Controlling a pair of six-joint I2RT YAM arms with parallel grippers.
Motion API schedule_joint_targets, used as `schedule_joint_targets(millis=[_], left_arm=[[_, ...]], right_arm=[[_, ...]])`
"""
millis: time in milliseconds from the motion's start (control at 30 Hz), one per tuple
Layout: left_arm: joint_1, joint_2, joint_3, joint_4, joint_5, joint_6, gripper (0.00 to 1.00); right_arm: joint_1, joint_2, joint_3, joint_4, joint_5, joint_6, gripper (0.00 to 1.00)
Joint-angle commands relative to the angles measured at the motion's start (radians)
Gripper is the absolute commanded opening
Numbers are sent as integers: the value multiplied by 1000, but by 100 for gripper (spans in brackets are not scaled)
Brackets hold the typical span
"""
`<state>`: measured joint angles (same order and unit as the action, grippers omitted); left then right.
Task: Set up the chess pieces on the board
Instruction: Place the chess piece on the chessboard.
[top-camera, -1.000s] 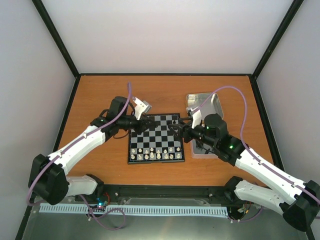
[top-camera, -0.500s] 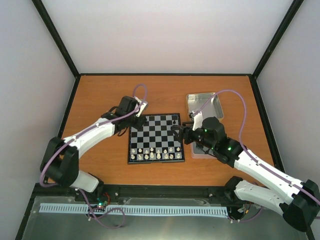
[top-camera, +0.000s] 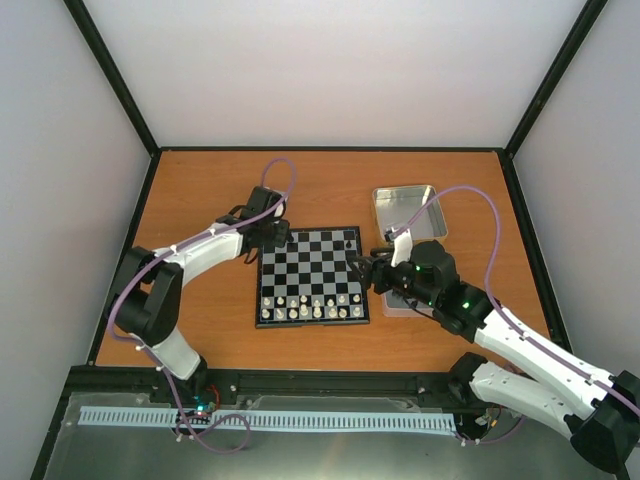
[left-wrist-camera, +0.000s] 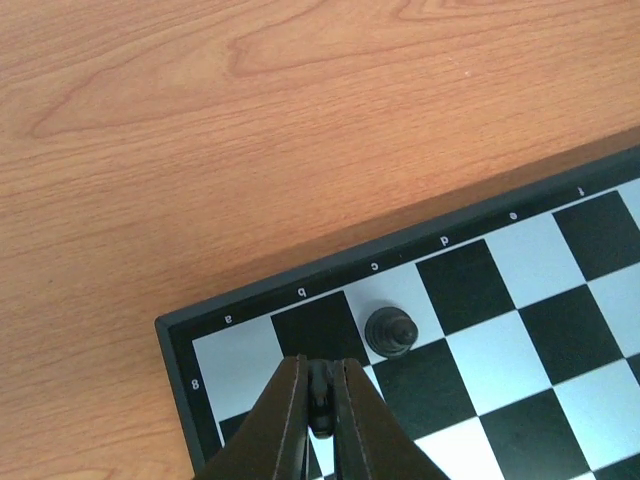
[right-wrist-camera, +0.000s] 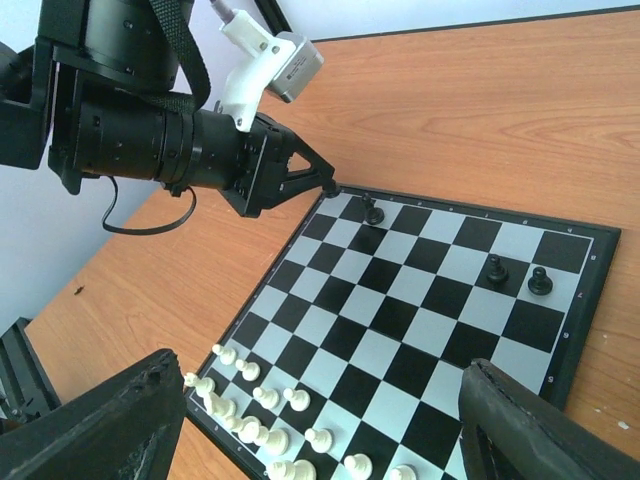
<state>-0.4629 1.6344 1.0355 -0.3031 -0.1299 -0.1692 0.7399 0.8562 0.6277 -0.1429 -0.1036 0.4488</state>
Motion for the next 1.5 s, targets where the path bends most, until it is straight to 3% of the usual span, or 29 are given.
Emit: schedule_joint_targets(millis=[0, 933, 1100, 1233, 1467], left_arm=[[21, 37, 34, 37, 29, -34, 1], [43, 134, -12, 160, 58, -65, 5], [43, 130, -26, 159, 68, -83, 11], [43, 98, -23, 135, 39, -86, 27], [43, -30, 14, 74, 27, -100, 36]], right_arm=[[-5, -16, -20, -3, 27, 13, 75], [-5, 20, -10, -3, -2, 24, 75], [-5, 21, -2, -12, 1, 21, 75], [-5, 25, 7, -15, 5, 19, 75], [-5, 41, 33, -36, 77, 39, 75]])
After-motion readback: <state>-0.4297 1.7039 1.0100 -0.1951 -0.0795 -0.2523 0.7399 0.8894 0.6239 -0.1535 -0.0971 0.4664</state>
